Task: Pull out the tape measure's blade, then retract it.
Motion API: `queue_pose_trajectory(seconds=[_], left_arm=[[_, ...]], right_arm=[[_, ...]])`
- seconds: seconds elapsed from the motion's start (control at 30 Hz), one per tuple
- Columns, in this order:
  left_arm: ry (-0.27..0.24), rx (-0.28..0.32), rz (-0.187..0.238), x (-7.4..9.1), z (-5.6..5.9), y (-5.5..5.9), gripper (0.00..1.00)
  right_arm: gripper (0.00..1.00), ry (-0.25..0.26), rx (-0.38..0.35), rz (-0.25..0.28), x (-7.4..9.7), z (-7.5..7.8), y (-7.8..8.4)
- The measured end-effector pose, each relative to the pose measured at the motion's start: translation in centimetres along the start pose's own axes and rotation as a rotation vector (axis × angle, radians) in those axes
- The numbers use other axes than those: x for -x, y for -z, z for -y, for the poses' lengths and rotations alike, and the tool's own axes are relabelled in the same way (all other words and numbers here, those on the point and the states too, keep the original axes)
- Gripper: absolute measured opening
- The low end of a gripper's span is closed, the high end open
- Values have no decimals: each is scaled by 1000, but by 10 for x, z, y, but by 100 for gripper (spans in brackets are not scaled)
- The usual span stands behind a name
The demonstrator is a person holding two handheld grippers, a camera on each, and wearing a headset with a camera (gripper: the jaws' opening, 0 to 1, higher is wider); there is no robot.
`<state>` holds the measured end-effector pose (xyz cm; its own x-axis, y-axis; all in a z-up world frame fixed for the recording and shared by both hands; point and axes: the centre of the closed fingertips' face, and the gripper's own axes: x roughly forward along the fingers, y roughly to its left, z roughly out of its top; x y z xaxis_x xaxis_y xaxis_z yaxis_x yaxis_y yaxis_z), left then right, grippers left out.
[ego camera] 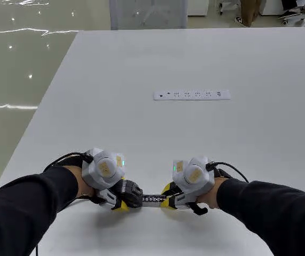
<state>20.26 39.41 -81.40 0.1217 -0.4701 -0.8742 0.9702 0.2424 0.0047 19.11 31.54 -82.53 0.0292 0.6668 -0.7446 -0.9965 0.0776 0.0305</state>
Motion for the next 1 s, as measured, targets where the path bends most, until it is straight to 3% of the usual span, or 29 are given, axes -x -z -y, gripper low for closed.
queue_pose_trajectory(seconds=[0.5, 0.7, 1.0], left_arm=[[-4, 2, -14, 0, 0, 1, 39], [-28, 0, -4, 0, -2, 1, 39], [-17, 7, -13, 0, -1, 1, 39]], right_arm=[[11, 20, 8, -27, 13, 7, 18], [11, 32, 3, -35, 22, 11, 27], [11, 35, -9, -50, 35, 14, 40]])
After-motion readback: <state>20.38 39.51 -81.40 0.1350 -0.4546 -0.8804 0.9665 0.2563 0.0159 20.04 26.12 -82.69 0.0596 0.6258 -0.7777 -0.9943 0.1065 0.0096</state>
